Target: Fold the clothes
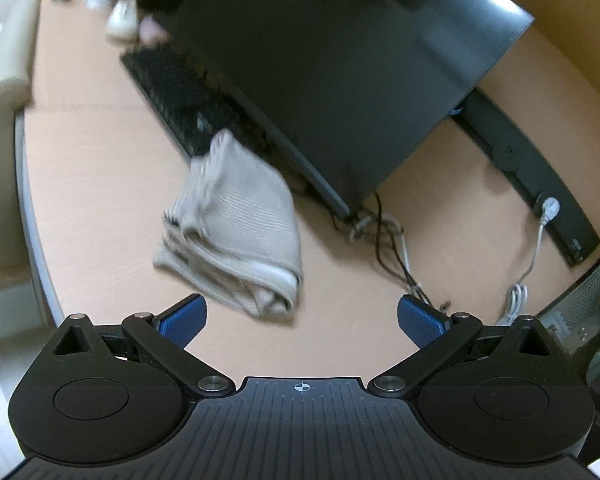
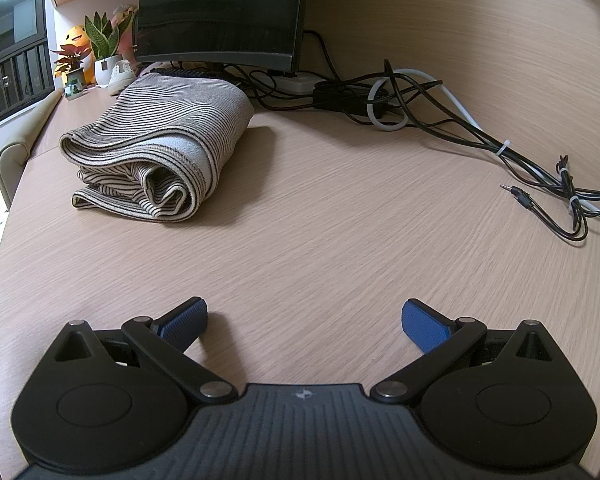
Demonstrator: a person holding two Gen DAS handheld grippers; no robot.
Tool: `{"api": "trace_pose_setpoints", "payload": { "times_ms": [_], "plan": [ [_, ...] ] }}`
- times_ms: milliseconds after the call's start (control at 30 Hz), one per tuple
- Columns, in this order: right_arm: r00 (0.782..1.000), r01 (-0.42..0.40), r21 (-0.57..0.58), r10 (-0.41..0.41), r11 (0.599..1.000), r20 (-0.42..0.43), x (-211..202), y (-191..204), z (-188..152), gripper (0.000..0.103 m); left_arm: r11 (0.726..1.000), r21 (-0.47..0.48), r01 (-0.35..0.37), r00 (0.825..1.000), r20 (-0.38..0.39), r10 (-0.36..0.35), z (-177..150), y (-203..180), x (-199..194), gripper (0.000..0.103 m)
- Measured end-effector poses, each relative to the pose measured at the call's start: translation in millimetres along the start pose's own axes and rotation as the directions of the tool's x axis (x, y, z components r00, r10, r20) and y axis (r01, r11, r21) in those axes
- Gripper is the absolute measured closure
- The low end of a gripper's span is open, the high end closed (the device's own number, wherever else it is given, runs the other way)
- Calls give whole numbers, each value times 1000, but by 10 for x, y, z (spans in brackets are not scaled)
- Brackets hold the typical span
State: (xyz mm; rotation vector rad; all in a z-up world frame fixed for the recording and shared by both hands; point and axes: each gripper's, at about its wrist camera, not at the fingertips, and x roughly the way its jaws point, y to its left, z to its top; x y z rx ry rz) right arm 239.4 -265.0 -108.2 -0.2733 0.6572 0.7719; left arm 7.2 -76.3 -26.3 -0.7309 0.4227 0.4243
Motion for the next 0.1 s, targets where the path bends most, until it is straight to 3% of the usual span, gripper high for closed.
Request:
{"api": "trace_pose_setpoints", "payload": {
  "times_ms": [100],
  "plan": [
    [1000,0,0,0,1000,0,-1,0,0,0,987,121,-110,991,94,99,-71,41,-49,0]
  ]
}}
